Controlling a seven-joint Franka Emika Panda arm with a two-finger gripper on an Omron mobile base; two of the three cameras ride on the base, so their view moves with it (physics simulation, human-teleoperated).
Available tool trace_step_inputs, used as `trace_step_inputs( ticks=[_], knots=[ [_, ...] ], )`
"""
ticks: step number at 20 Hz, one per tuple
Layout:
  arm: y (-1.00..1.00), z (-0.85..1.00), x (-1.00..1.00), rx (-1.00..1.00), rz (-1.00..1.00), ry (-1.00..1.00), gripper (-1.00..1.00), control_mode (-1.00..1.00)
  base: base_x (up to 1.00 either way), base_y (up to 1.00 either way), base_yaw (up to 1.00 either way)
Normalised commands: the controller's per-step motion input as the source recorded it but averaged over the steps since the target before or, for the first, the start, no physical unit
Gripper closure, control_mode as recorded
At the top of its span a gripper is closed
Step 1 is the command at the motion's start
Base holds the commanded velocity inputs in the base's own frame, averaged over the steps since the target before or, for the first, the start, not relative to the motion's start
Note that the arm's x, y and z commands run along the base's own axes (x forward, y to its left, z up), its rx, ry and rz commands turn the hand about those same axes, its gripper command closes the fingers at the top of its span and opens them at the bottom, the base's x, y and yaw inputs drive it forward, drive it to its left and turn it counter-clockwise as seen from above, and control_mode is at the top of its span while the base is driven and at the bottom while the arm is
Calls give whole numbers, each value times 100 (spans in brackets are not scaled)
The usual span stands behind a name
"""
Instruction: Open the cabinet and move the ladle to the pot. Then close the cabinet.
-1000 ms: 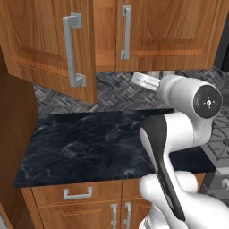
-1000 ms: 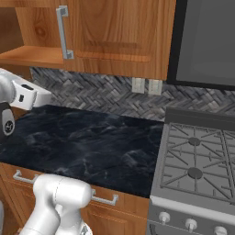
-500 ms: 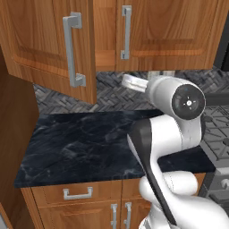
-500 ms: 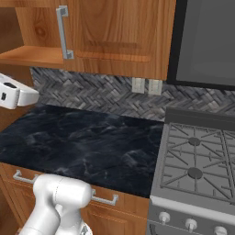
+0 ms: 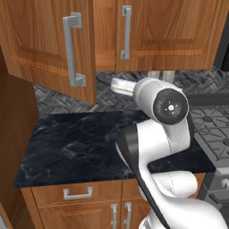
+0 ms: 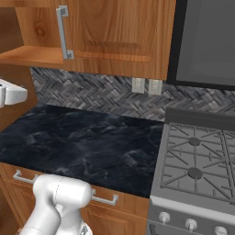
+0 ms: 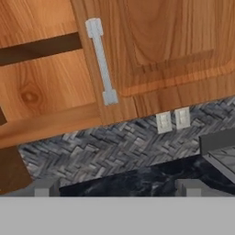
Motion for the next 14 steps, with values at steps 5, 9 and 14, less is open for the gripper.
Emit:
trace_step_inputs(
  ticks=[5, 9, 14],
  knots=[
    [17, 1, -31, -7, 0, -1, -100, -100, 0, 0, 0],
    [27, 0, -32, -8, 0, -4, -100, -100, 0, 0, 0],
    [37, 0, -16, -9, 0, -5, -100, -100, 0, 0, 0]
  ],
)
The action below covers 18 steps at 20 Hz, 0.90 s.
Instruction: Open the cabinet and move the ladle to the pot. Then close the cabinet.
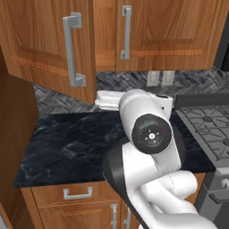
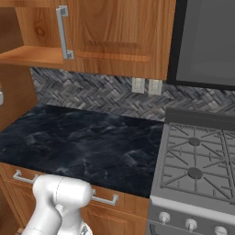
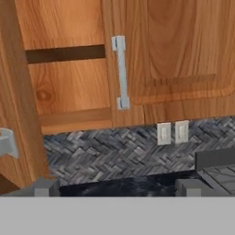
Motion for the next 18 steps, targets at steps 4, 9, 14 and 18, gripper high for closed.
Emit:
trace_step_inputs(
  ticks=[4, 9, 14, 18],
  knots=[
    [47, 0, 0, -10, 0, -9, -100, -100, 0, 0, 0],
    [54, 0, 0, -10, 0, -16, -100, -100, 0, 0, 0],
    [57, 0, 0, -10, -1, -15, -100, -100, 0, 0, 0],
    [53, 0, 7, -7, -3, -10, -100, -100, 0, 0, 0]
  ],
)
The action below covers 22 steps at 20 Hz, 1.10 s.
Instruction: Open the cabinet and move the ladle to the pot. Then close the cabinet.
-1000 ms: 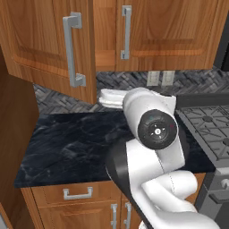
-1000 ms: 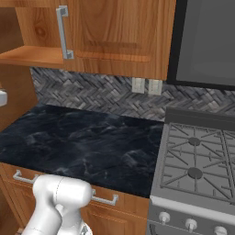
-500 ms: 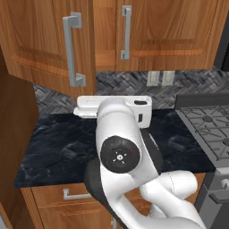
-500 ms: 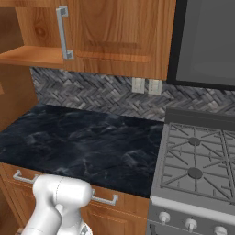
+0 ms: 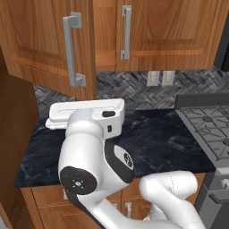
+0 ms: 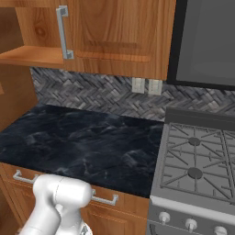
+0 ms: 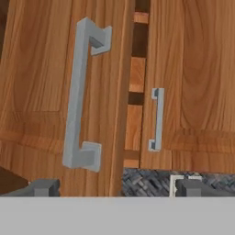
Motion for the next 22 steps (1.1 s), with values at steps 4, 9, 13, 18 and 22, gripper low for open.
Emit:
trace_step_inputs(
  ticks=[4, 9, 13, 18, 22],
  knots=[
    [55, -11, 26, -7, -4, -2, -100, -100, 0, 0, 0],
    [46, -19, 39, -4, -5, 0, -100, -100, 0, 0, 0],
    [43, -22, 39, -3, -5, 0, -100, -100, 0, 0, 0],
    [30, -10, 36, -1, -4, 0, -100, -100, 0, 0, 0],
    [11, 0, 34, 0, -4, 0, -100, -100, 0, 0, 0]
  ],
)
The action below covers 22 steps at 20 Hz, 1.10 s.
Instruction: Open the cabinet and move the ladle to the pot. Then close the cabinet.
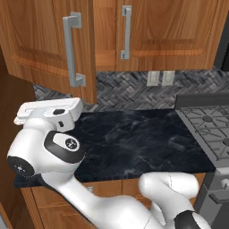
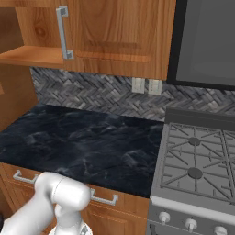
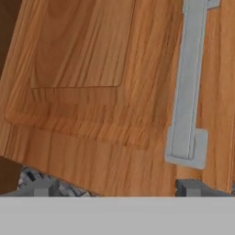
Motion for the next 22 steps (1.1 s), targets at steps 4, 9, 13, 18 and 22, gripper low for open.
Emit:
trace_step_inputs(
  ticks=[4, 9, 13, 18, 22],
  knots=[
    [1, 0, 52, 0, -1, 3, -100, -100, 0, 0, 0],
    [0, -1, 54, 0, 0, 2, -100, -100, 0, 0, 0],
    [0, -9, 56, 0, 0, 0, -100, -100, 0, 0, 0],
    [0, -7, 54, 0, 0, 1, -100, -100, 0, 0, 0],
    [0, -1, 51, 0, 0, 3, -100, -100, 0, 0, 0]
  ],
)
